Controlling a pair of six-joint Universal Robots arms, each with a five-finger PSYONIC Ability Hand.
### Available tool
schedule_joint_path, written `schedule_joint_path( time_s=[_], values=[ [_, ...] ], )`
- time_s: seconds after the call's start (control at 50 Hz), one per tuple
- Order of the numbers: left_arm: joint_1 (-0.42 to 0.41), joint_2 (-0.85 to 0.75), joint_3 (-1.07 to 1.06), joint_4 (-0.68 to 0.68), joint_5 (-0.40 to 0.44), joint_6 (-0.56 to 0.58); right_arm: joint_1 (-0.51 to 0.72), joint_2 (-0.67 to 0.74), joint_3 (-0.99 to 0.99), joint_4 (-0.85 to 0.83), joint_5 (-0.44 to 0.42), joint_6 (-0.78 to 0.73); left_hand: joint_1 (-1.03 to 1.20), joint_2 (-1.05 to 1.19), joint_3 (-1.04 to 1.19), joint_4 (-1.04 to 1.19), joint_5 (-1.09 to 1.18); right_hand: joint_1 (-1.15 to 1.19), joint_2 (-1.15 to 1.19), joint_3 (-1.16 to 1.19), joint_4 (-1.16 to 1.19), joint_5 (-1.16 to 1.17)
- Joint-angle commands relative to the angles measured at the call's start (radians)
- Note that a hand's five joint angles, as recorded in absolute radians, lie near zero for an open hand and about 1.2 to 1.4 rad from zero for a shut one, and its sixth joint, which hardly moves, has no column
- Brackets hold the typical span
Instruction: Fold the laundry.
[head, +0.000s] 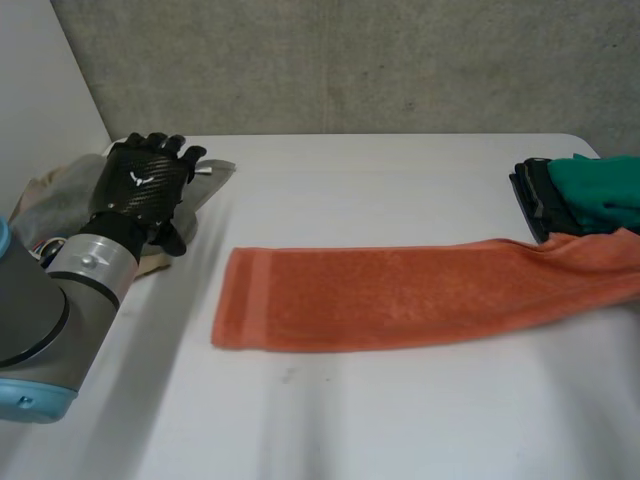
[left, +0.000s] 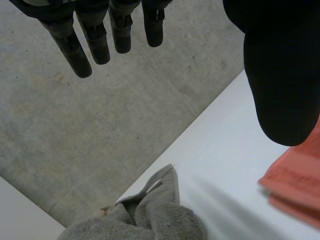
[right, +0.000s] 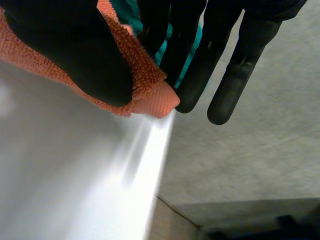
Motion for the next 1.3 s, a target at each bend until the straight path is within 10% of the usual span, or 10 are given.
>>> schedule_joint_path(
  time_s=[0.02,0.28,0.52,0.58,0.68,0.8,0.98,1.3],
  values=[
    [0.007,0.022,-0.019,0.0,-0.002,0.0,0.048,-0.002,-0.064,-0.012,0.075,-0.148,-0.015,-0.037,-0.041,-0.03,-0.05,0.294,0.228,0.214,0.2,0.216],
    [0.019,0.057,-0.027,0.0,-0.005,-0.002,0.696,0.024,-0.118,-0.296,-0.101,-0.185,-0.015,-0.037,-0.041,-0.03,-0.05,0.294,0.228,0.214,0.2,0.216],
    [0.016,0.04,-0.035,0.009,-0.002,-0.011,1.061,0.376,-0.322,-0.204,-0.22,-0.23,-0.015,-0.037,-0.041,-0.03,-0.05,0.294,0.228,0.214,0.2,0.216],
    [0.01,0.014,-0.029,0.021,-0.002,-0.015,1.067,0.391,-0.327,-0.177,-0.216,-0.23,-0.015,-0.037,-0.041,-0.03,-0.05,0.26,0.194,0.18,0.166,0.182],
    [-0.014,-0.026,-0.003,0.041,-0.002,-0.017,1.053,0.349,-0.296,-0.149,-0.139,-0.173,-0.015,-0.037,-0.041,-0.03,-0.05,-0.922,-0.989,-1.002,-1.016,-1.0],
    [-0.086,-0.067,0.068,0.051,-0.002,-0.018,1.015,0.158,-0.224,-0.129,0.04,0.094,-0.015,-0.037,-0.041,-0.03,-0.05,-0.928,-0.994,-1.008,-1.022,-1.006],
    [-0.224,-0.204,0.192,0.049,0.001,-0.043,0.842,0.038,-0.106,0.085,0.063,0.405,-0.015,-0.037,-0.041,-0.03,-0.05,-0.928,-0.994,-1.008,-1.022,-1.006],
    [-0.311,-0.552,0.416,-0.081,-0.074,-0.058,0.665,0.045,0.085,0.054,0.123,0.341,0.018,-0.004,-0.008,0.003,-0.017,-0.678,-0.744,-0.757,-0.772,-0.756]
  ],
)
